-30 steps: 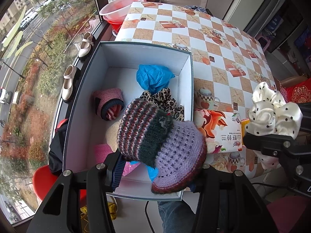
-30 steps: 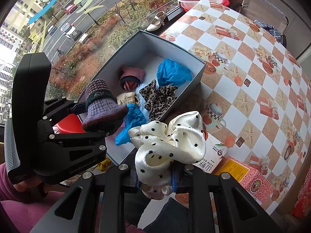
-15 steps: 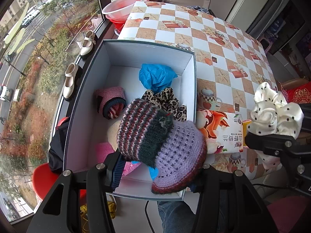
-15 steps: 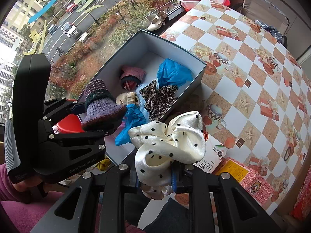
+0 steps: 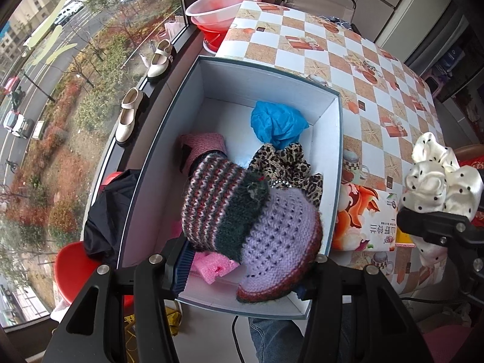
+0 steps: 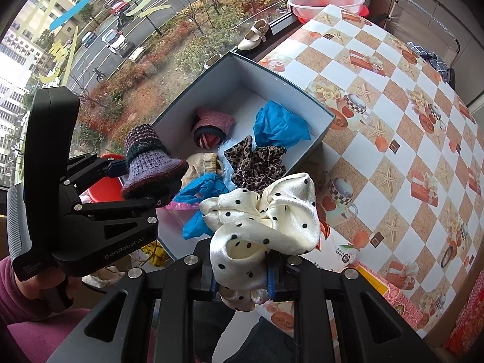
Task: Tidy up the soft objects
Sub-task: 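Lower the knit hat and scrunchie into the white box with both tools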
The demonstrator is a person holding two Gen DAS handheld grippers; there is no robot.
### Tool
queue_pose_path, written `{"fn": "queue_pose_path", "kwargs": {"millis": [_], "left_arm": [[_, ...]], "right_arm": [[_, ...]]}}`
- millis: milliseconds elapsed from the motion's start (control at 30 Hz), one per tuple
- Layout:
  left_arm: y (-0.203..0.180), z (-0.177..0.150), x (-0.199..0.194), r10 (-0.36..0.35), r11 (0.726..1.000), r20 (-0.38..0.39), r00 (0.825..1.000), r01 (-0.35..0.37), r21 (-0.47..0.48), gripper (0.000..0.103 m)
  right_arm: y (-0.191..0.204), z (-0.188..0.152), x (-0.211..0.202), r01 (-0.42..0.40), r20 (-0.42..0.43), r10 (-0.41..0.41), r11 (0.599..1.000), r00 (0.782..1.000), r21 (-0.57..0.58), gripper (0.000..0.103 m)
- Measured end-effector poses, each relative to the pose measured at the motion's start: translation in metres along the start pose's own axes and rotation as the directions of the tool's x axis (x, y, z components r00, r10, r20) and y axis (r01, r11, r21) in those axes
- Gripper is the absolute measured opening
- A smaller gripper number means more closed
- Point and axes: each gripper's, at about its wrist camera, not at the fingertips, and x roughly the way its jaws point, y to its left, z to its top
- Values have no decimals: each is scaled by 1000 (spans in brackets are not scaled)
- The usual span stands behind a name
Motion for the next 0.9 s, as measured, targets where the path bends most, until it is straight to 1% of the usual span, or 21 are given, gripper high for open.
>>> {"fn": "queue_pose_path", "kwargs": {"millis": [200,400,900], "left_arm": [[10,5,5,23,999,-3,1000,-23,-39,57],[12,6,8,21,998,-10,1000,-22,-55,57],[15,9,14,19,997,-30,999,-21,-75,57]], "right_arm": [[11,17,8,-6,-3,6,999,1000,-41,23],[15,26,13,-5,-7,5,998,1000,-60,23],[17,33,21,-6,-24,4,998,1000,-68,23]]}}
